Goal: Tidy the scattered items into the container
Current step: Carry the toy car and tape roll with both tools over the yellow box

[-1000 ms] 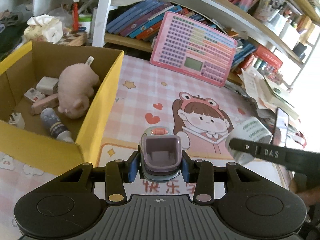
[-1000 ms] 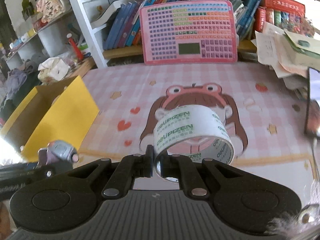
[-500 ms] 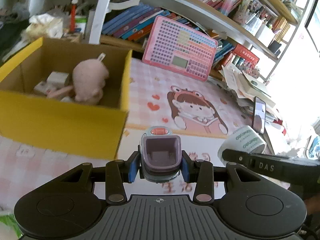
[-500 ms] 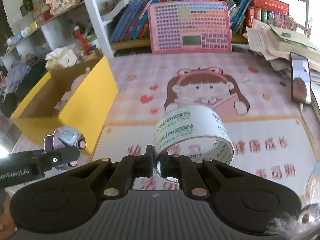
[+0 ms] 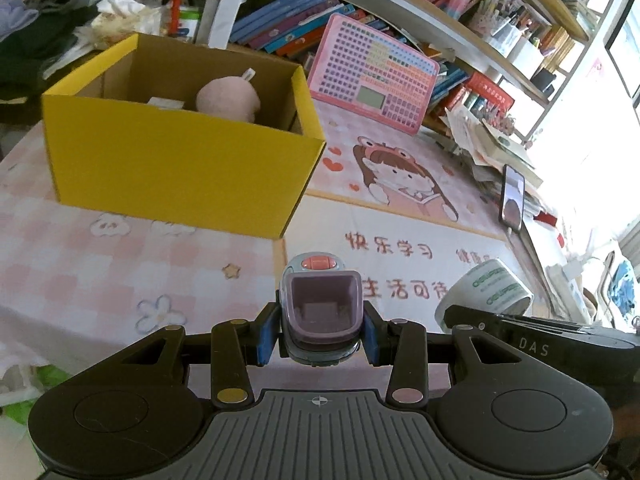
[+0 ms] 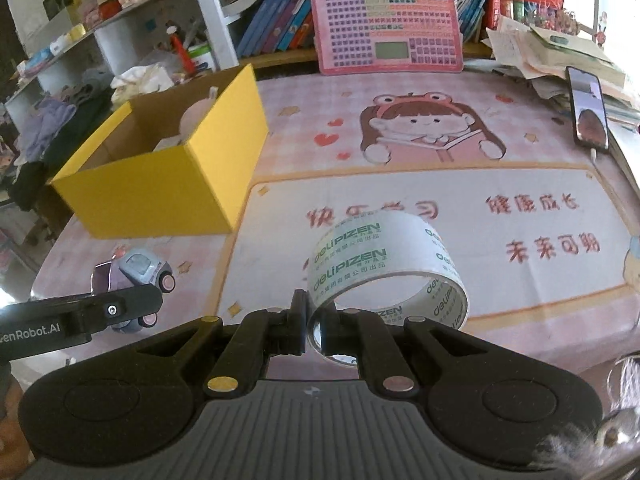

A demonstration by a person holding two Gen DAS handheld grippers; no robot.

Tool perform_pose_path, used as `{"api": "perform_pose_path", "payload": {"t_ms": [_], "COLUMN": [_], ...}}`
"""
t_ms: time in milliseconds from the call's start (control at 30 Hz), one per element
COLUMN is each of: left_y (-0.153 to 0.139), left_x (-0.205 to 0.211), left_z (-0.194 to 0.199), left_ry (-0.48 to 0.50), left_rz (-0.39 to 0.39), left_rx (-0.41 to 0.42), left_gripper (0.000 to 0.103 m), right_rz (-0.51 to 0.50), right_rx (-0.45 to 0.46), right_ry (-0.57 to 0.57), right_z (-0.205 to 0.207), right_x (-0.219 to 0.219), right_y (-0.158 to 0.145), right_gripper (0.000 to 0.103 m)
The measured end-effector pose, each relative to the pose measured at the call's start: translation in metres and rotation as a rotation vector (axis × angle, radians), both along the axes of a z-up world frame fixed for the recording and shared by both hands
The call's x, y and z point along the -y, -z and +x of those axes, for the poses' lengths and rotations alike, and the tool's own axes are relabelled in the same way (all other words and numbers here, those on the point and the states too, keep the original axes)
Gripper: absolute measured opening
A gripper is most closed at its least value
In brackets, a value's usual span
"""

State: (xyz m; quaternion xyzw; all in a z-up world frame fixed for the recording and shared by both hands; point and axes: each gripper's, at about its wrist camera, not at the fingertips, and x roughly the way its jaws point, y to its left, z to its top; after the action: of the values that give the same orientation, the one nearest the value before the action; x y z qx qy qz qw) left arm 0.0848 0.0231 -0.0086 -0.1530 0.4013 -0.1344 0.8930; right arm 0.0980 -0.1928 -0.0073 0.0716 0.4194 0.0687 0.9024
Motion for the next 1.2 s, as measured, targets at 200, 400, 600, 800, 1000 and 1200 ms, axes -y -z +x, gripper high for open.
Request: {"api": "perform_pose_path", "payload": {"t_ms": [200,400,600,800,1000,1200], "left_y": [-0.002,-0.001,0.000,0.003,0.003,0.002], "left_x": [-0.012,-0.019,-0.025,-0.032,-0.046,-0.062], "left_z": [-0.017,-0.028,-0.035,-0.037,-0.041,-0.045], "left_ry": [-0.024,-0.041,-0.050,-0.076,-0.109,-0.148], "left_rz": [0.005,0.004,0.000,-0.005,-0.001,0.009], "left_rx": [0.008,0.006,-0.004,-0.027,-0.026,-0.023], "left_gripper": [0.040,0.040,0.040,0.040,0.040,0.040], "right_rz": [-0.002,-0.008,-0.015,-0.017,-0.018,-0.015], "right_rx": [-0.029,-0.040,-0.046,-0.046,-0.040,-0.034], "right_ry": [-0.052,-0.088,-0.129,-0.164,-0.215,-0.267], "right_z": [-0.015,-0.026,-0.032,-0.034,-0.030,-0.024], "right_x": [-0.018,-0.029,-0.039,-0.049,-0.065,-0.083], "right_y": [0.003,0.002,0.001,0.001,0.000,0.000], "right_gripper": [0.006,0.006,0.006,0.006,0.006,0.006]}}
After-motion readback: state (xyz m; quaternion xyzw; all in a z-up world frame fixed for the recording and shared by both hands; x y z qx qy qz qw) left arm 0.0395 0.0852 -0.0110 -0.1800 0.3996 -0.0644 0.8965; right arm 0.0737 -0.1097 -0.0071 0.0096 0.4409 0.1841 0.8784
